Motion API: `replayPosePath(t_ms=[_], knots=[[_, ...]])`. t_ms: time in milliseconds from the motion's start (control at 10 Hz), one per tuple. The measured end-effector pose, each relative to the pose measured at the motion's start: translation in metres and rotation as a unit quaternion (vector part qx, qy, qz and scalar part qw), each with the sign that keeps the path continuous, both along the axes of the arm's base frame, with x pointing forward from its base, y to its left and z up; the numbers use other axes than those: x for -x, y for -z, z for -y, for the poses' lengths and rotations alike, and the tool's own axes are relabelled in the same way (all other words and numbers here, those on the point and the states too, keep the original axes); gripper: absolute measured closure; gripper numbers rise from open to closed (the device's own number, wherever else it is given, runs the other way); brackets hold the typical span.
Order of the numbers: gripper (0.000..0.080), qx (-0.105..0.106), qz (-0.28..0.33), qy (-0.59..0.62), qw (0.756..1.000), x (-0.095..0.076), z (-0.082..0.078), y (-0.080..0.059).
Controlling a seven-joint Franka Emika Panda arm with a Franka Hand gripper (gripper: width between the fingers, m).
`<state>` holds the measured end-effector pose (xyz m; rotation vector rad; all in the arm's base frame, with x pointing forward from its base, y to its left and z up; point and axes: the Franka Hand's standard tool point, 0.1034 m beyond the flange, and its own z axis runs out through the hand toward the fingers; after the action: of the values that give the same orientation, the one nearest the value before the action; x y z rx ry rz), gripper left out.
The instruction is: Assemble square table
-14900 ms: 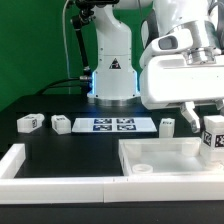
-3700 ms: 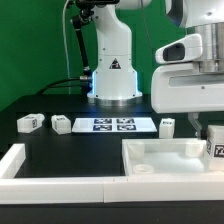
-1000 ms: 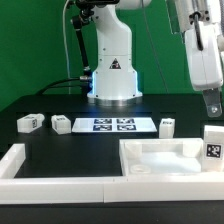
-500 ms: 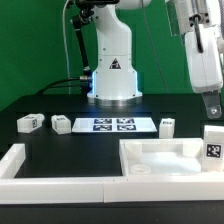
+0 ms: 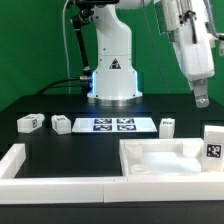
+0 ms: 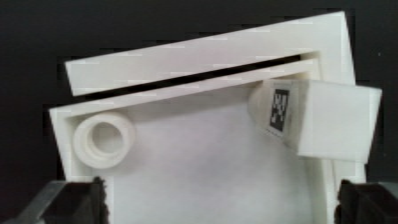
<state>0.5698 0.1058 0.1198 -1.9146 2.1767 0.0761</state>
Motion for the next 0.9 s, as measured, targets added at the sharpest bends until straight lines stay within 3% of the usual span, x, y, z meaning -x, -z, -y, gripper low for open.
replayPosePath(t_ms=[400, 700, 900], knots=[[0.0151, 0.027, 0.039, -0.168, 0.985, 0.002, 0.001, 0.001], [0.0151, 0.043, 0.065, -0.322, 0.943, 0.049, 0.004, 0.011], [0.0151, 0.059, 0.060, -0.385, 0.919, 0.064, -0.006, 0.018]])
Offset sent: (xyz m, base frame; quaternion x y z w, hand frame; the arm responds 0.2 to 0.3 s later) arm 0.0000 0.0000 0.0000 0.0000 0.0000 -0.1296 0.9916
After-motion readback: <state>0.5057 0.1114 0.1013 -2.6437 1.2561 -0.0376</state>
